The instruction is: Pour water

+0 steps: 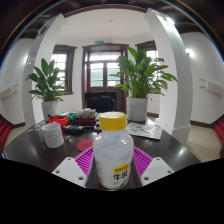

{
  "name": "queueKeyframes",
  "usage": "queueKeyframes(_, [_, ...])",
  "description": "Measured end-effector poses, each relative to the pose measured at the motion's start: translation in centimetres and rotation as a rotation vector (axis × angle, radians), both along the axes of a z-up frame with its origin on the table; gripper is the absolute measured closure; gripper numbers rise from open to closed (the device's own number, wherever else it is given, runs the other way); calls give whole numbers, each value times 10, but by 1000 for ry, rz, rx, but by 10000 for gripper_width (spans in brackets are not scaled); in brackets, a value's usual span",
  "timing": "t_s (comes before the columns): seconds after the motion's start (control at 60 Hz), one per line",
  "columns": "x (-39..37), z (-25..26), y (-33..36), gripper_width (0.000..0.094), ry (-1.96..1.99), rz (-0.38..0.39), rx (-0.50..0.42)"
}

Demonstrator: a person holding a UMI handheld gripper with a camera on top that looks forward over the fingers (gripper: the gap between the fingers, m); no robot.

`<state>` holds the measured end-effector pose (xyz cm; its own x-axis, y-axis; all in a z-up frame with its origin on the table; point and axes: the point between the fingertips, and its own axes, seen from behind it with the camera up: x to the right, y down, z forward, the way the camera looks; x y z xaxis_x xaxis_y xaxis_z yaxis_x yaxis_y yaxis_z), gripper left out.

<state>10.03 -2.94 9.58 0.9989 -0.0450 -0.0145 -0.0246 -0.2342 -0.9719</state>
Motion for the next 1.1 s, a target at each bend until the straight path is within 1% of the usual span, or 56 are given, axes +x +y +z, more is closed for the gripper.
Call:
queueKeyframes(0.05, [1, -2, 0, 412, -6, -1, -1])
queueKeyframes(0.133, [7, 4, 3, 492, -24, -34, 5])
queueKeyframes(0.183, [7, 3, 3, 506, -40, -24, 6])
queueKeyframes(0.217, [8, 2, 3, 534, -47, -23, 4])
queueKeyframes(0.333, [0, 6, -2, 534, -79, -17, 4])
queueKeyframes(0.483, [7, 4, 1, 535, -192, -1, -30])
queueKeyframes(0.5, [7, 5, 3, 536, -214, 6, -32])
queueKeyframes(0.517, [-9, 24, 0, 534, -236, 13, -44])
queueKeyframes(0.55, [2, 7, 7, 535, -289, 35, -47])
queueKeyframes(0.7, [-9, 35, 43, 535, -645, 128, -39])
queueKeyframes(0.783, [-14, 43, 66, 537, -848, 175, -52])
queueKeyframes(0.8, [-25, 52, 71, 535, -874, 188, -64])
queueKeyframes(0.817, [-21, 42, 79, 536, -913, 196, -61])
queueKeyframes(0.883, [-19, 34, 95, 535, -1060, 225, -76])
queueKeyframes(0.9, [-21, 44, 93, 535, -1090, 236, -81])
queueKeyframes(0.983, [-31, 42, 115, 534, -1266, 261, -70])
queueKeyframes(1.1, [-46, 41, 125, 536, -1494, 321, -55])
